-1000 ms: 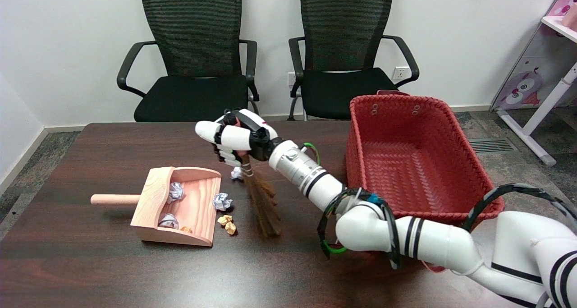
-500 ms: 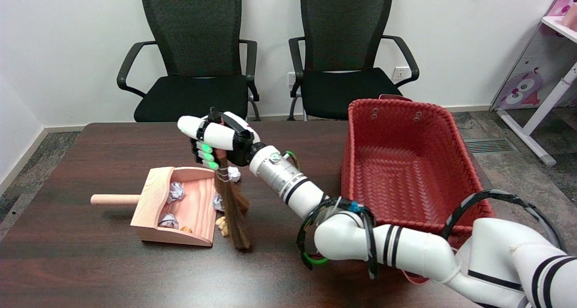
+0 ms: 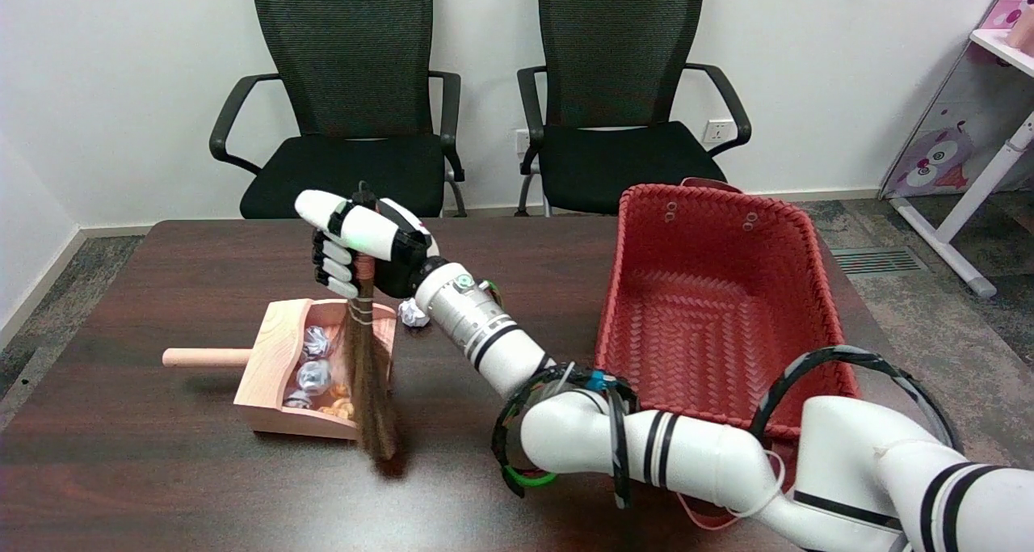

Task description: Sweep the paper ball into the dustpan.

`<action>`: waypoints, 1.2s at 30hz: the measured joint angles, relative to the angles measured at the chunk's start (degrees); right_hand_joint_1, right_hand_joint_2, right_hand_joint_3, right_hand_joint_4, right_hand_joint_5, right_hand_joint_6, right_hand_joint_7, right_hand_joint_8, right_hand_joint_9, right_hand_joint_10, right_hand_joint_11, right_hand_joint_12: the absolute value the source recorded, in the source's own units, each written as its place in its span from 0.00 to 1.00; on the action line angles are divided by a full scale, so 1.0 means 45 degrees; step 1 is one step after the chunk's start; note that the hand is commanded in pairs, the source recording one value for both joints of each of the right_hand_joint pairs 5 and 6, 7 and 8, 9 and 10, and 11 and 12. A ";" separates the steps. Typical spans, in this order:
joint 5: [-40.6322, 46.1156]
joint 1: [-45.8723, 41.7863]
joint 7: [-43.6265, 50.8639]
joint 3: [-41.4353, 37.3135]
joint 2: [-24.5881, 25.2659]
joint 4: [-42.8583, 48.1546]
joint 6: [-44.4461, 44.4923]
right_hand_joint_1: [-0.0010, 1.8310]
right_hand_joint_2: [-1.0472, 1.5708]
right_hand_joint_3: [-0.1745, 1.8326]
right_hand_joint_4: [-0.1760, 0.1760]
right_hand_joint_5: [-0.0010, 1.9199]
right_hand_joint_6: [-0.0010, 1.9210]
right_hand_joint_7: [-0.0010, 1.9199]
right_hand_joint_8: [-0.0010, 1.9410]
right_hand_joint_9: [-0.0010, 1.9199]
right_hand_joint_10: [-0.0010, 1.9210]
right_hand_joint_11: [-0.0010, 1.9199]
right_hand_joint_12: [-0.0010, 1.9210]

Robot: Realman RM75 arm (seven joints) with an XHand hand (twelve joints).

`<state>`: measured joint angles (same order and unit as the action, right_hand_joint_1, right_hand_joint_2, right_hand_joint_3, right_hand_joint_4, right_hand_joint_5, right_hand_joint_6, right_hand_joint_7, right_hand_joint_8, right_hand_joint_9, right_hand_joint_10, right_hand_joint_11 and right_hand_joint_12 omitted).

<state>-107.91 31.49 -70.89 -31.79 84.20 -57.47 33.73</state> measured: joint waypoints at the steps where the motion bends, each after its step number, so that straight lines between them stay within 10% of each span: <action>1: 0.0055 0.0035 -0.0149 0.0006 0.0078 0.0060 0.0037 0.50 0.90 0.96 0.50 1.00 1.00 1.00 0.99 1.00 1.00 1.00 1.00; 17: 0.0534 0.0159 -0.1770 0.0063 0.0413 0.0072 0.1980 0.50 0.85 1.00 0.50 1.00 1.00 1.00 0.99 1.00 1.00 1.00 1.00; 36: 0.0611 -0.0385 -0.1320 -0.0026 -0.1959 -0.2872 0.4364 0.48 0.88 0.97 0.53 1.00 1.00 1.00 0.99 1.00 1.00 1.00 1.00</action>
<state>-105.16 29.76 -76.83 -31.91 75.38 -70.40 53.37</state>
